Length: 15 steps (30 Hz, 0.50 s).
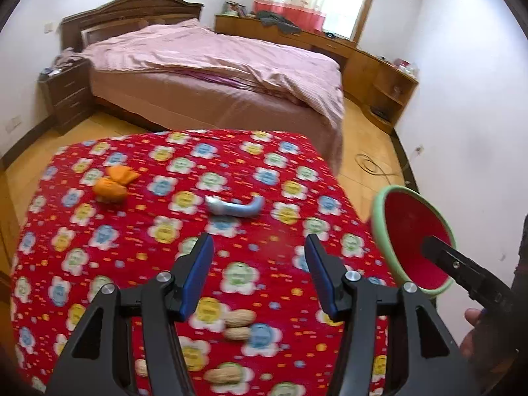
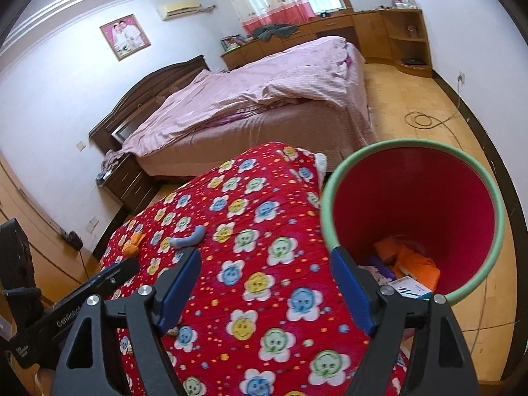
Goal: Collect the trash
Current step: 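Move both tools back over the bedspread toward the orange bag and blue tube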
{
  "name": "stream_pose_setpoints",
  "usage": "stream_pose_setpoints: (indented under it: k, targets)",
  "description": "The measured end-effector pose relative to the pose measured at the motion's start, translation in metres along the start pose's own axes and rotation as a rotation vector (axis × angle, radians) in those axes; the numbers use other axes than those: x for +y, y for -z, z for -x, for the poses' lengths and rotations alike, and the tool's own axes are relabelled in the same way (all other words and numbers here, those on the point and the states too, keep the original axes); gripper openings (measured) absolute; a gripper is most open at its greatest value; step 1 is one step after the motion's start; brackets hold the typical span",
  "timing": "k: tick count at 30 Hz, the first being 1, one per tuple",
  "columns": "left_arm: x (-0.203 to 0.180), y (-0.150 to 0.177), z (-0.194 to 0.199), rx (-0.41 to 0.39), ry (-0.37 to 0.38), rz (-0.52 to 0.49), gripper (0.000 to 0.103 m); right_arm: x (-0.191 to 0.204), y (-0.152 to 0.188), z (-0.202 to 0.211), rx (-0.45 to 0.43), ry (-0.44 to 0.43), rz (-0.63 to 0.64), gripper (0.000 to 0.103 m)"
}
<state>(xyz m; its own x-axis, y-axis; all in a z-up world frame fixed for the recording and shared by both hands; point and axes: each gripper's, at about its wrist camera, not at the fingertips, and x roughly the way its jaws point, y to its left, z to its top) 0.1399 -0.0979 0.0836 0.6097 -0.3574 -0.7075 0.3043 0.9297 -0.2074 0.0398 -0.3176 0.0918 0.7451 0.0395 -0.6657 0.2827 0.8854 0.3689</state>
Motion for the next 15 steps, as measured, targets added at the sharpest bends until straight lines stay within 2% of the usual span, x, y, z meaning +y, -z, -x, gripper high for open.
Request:
stream_pose_setpoints:
  k: [8, 15]
  targets:
    - [0.049, -0.011, 0.004, -0.029, -0.059, 0.055, 0.057, 0.033, -0.002, -0.017, 0.008, -0.014, 0.050, 0.087]
    - [0.090, -0.019, -0.018, -0.024, -0.090, 0.098, 0.057, 0.063, -0.004, -0.044, 0.018, -0.025, 0.114, 0.091]
